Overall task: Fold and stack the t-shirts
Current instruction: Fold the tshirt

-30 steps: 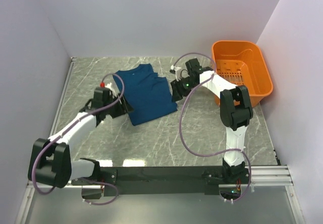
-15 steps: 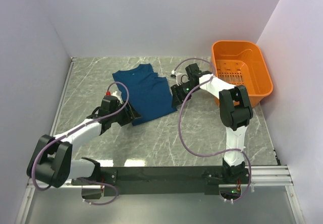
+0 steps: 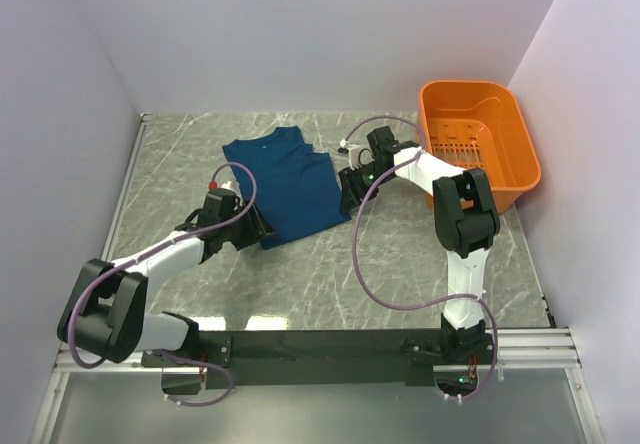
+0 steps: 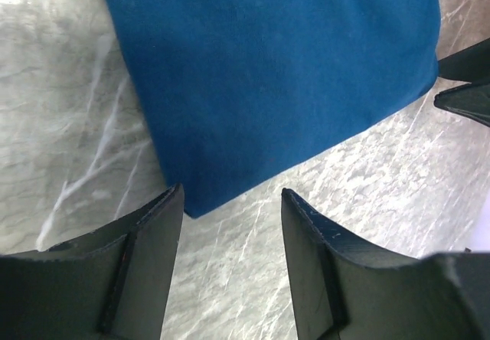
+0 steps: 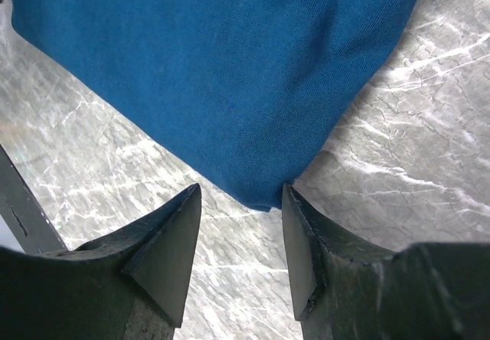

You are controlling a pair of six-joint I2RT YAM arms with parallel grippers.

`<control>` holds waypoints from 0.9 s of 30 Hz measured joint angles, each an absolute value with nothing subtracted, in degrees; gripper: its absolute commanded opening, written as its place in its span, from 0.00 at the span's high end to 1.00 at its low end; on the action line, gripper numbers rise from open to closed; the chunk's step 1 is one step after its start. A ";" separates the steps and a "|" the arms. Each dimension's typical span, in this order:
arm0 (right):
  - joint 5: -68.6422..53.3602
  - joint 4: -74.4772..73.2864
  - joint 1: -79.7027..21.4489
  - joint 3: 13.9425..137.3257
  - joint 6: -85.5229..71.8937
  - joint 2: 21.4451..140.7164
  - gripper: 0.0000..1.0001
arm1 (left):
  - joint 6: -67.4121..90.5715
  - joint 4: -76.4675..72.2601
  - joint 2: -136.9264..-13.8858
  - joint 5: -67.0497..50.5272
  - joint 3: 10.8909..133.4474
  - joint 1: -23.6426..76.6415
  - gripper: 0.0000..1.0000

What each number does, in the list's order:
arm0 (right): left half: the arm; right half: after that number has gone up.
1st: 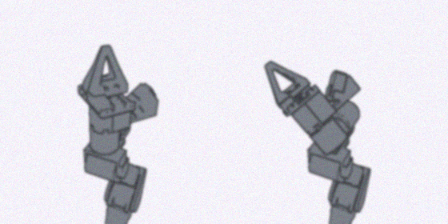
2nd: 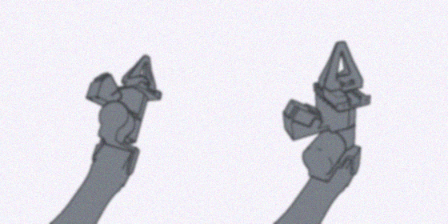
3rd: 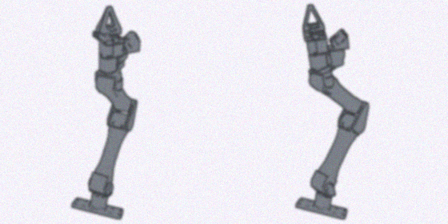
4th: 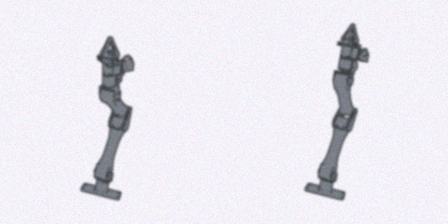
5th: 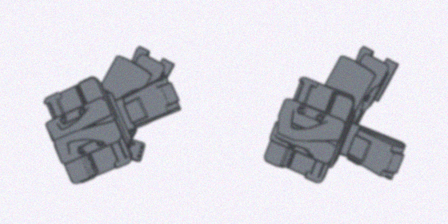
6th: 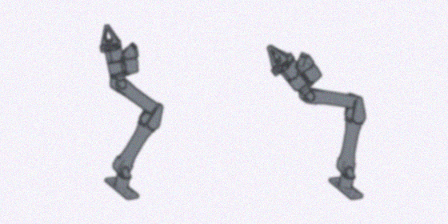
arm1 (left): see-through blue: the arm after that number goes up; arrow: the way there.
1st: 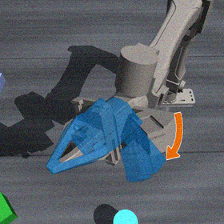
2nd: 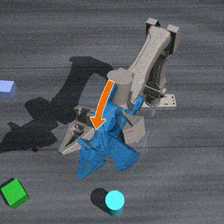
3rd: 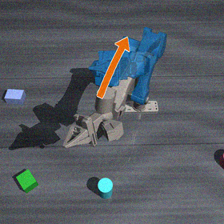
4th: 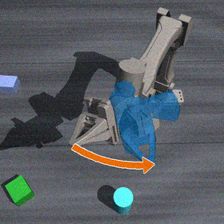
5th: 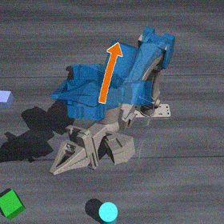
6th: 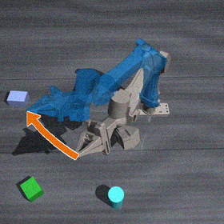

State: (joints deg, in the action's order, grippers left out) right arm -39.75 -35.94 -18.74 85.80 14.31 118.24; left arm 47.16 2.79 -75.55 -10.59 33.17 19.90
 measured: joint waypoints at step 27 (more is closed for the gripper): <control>-35.57 -33.82 -18.72 83.15 12.99 118.43 0.41 | 46.44 3.03 -77.52 -9.17 33.50 22.00 0.52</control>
State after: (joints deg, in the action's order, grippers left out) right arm -35.57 -33.82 -18.72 83.15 12.99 118.43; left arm 46.44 3.03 -77.52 -9.17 33.50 22.00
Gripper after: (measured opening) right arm 0.590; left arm 0.525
